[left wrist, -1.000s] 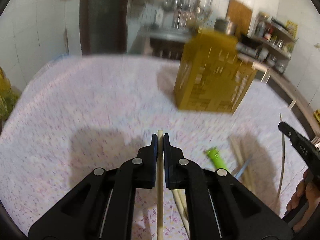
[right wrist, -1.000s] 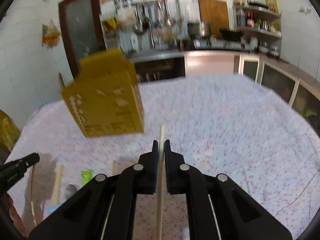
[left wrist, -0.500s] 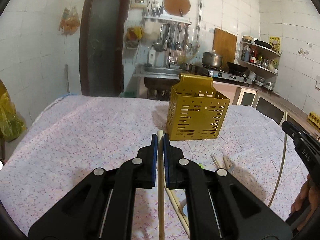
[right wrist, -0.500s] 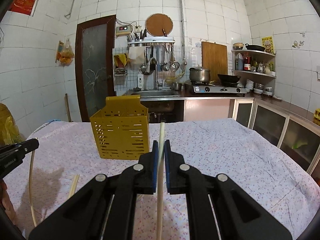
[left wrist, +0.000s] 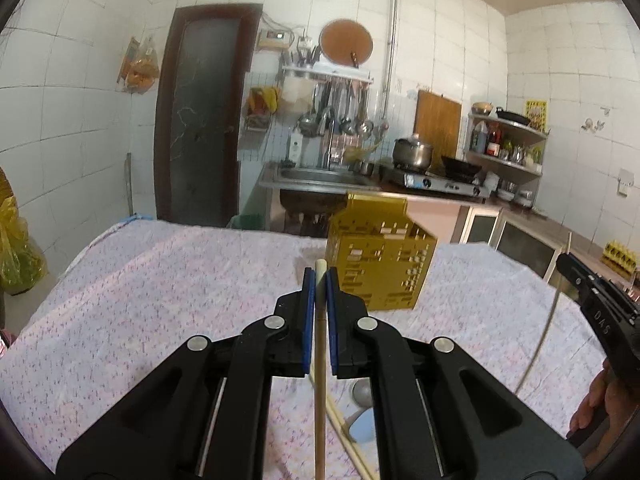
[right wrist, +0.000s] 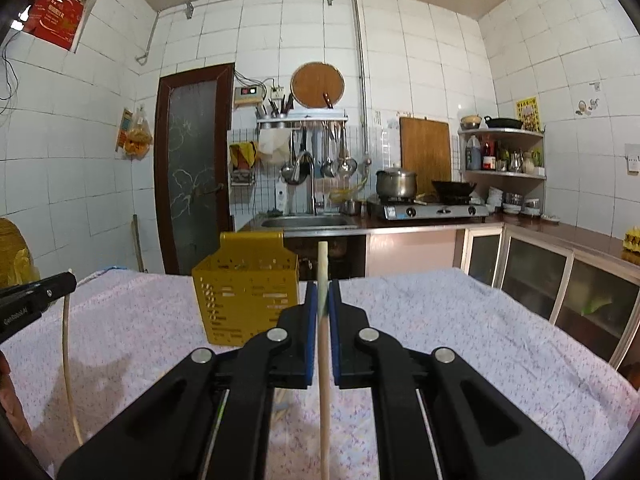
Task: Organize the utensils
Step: 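Lift the chopstick upright with the right gripper toward the yellow caddy, then lower the chopstick into the yellow caddy and open the right gripper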
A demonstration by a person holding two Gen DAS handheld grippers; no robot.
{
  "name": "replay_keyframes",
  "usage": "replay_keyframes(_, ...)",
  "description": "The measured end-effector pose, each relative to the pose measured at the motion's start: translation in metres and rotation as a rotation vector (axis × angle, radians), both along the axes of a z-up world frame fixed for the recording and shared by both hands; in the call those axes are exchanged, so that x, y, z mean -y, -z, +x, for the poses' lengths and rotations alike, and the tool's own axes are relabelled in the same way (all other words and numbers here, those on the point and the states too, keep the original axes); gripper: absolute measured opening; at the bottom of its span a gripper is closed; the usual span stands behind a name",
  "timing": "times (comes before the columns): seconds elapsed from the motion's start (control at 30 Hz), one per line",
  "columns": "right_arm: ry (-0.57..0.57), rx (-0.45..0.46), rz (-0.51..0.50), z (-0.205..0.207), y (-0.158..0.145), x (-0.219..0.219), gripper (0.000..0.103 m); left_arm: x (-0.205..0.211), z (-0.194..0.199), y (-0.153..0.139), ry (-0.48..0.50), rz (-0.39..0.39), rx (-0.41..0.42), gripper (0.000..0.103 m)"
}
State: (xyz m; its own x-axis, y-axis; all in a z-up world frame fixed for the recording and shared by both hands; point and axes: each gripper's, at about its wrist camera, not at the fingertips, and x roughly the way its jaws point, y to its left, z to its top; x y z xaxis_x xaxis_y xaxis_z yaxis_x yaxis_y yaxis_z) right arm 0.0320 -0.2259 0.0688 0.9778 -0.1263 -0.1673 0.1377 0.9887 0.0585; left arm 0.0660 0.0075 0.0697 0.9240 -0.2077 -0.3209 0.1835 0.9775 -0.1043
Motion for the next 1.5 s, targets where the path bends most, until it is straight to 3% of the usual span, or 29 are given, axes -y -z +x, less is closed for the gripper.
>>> replay_keyframes(0.23, -0.014, 0.043, -0.006, 0.021, -0.025, 0.000, 0.006, 0.012, 0.025, -0.026, 0.011, 0.009, 0.049, 0.005)
replay_keyframes(0.47, -0.032, 0.133, -0.017, 0.068, -0.088, 0.002, 0.006, 0.032, 0.063, -0.097, 0.036, -0.002, 0.200, 0.005)
replay_keyframes(0.6, -0.046, 0.159, 0.012, 0.103, -0.120, 0.005, 0.006, 0.044, 0.096, -0.139, 0.053, -0.053, 0.268, 0.005)
replay_keyframes(0.77, -0.070, 0.176, 0.058, 0.156, -0.141, 0.007, 0.006, 0.067, 0.143, -0.164, 0.078, -0.091, 0.326, 0.005)
replay_keyframes(0.87, -0.086, 0.159, 0.062, 0.191, -0.135, 0.005, 0.006, 0.084, 0.177, -0.156, 0.081, -0.078, 0.324, 0.005)
replay_keyframes(0.97, -0.102, 0.116, 0.076, 0.219, -0.115, 0.006, 0.006, 0.096, 0.211, -0.128, 0.071, -0.054, 0.310, 0.005)
replay_keyframes(1.07, -0.110, 0.059, 0.087, 0.241, -0.088, 0.008, 0.006, 0.100, 0.240, -0.095, 0.069, -0.044, 0.245, 0.005)
replay_keyframes(1.17, -0.114, 0.009, 0.089, 0.254, -0.065, 0.007, 0.006, 0.098, 0.252, -0.069, 0.062, -0.035, 0.192, 0.005)
replay_keyframes(1.3, -0.121, -0.052, 0.091, 0.257, -0.048, 0.005, 0.007, 0.086, 0.253, -0.058, 0.055, -0.039, 0.116, 0.005)
replay_keyframes(1.37, -0.104, -0.066, 0.058, 0.253, -0.047, 0.003, 0.009, 0.077, 0.247, -0.062, 0.046, -0.031, 0.090, 0.012)
replay_keyframes(1.4, -0.088, -0.072, 0.037, 0.249, -0.048, 0.002, 0.025, 0.072, 0.243, -0.064, 0.038, -0.031, 0.086, 0.017)
replay_keyframes(1.43, -0.072, -0.080, 0.023, 0.243, -0.050, 0.002, 0.052, 0.064, 0.236, -0.068, 0.026, -0.033, 0.079, 0.036)
replay_keyframes(1.47, -0.068, -0.081, 0.025, 0.237, -0.054, 0.003, 0.060, 0.059, 0.229, -0.073, 0.017, -0.033, 0.074, 0.057)
replay_keyframes(1.5, -0.061, -0.080, 0.027, 0.228, -0.058, 0.007, 0.060, 0.054, 0.223, -0.076, 0.006, -0.033, 0.076, 0.064)
